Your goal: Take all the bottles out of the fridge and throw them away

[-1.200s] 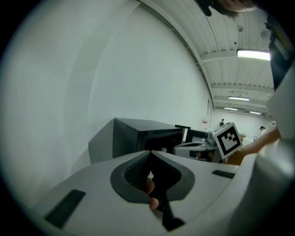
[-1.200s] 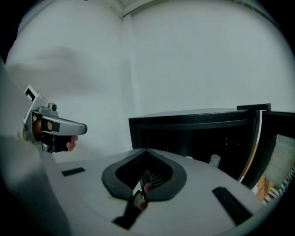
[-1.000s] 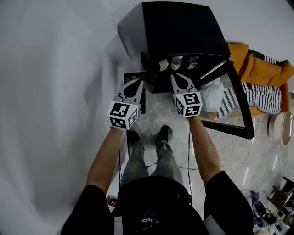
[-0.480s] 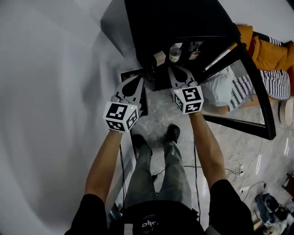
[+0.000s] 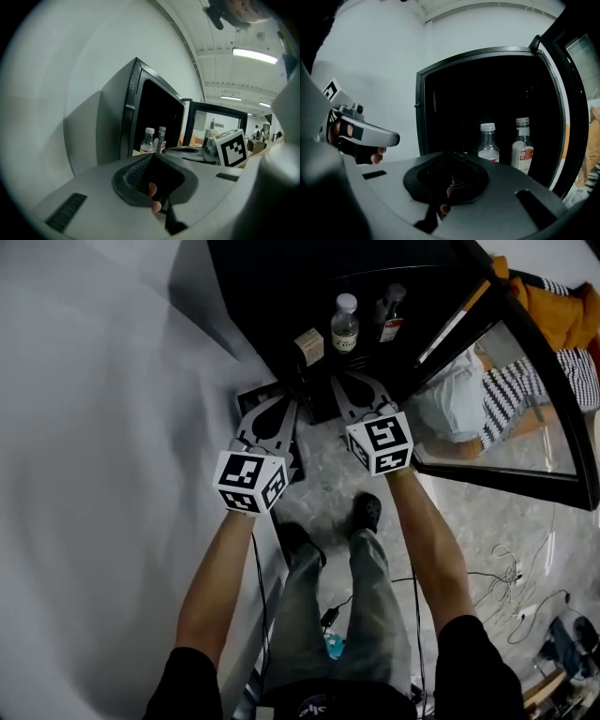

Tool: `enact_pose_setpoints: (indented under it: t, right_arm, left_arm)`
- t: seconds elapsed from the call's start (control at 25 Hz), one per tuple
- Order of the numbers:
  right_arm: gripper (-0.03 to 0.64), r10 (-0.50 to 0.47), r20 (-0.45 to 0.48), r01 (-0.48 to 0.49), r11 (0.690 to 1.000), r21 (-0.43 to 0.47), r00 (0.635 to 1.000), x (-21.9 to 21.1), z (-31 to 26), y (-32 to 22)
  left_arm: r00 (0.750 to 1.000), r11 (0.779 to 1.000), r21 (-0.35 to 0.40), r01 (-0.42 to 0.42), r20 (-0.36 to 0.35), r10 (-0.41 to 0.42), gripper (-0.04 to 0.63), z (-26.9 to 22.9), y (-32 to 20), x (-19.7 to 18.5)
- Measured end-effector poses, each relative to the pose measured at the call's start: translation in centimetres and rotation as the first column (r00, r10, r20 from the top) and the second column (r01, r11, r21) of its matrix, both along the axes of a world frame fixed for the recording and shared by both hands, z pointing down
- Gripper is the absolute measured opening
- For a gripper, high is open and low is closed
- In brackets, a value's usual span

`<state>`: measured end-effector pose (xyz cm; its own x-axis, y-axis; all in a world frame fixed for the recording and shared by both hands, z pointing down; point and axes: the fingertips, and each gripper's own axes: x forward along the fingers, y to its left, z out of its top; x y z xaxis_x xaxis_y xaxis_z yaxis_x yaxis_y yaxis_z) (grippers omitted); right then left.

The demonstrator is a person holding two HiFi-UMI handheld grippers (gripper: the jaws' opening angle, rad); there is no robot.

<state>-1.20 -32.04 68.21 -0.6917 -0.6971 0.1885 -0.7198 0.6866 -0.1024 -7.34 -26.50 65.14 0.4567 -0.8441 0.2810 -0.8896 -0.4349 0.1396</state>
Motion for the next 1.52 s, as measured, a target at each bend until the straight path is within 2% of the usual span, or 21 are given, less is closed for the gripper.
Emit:
enact_pose_setpoints:
  t: [0.4,0.64,1.32,1.4,1.52]
  right_arm:
    - [0.0,0.06,0.018,-0.06,0.998,-0.024,0.998,1.0,2.7,0.6]
    - [0.0,0.09,0.022,-0.09,0.996,-0.007,0.996,0.8,2.7,-0.2]
    - [0.0,0.12,0.011,-0.12,0.992,0.04,0.993,0.7,4.1,-2.3]
    - [0.013,0.115,0.019,-0.116,0.992,0.045,0.993,0.3,4.4,-2.7]
    - [0.088,0.099,0.02,-0.099,0.994,0.051,0.995,-0.5,5.0,-3.1]
  left_arm:
    - [1.0,1.0,-0.006,-0.022,0.002,0.022,0.002,1.8,-0.2,-0.5]
    - [0.999,0.999,0.013,-0.041,0.023,0.041,0.002,1.9,-0.7,-0.3]
    - [1.0,0.999,0.052,-0.009,0.008,0.008,0.002,2.8,-2.2,-0.1]
    - [1.0,0.998,0.063,-0.007,0.015,0.006,0.002,2.9,-2.4,-0.3]
    - [1.0,0.997,0.077,0.002,0.019,-0.004,0.002,3.3,-2.6,-0.6]
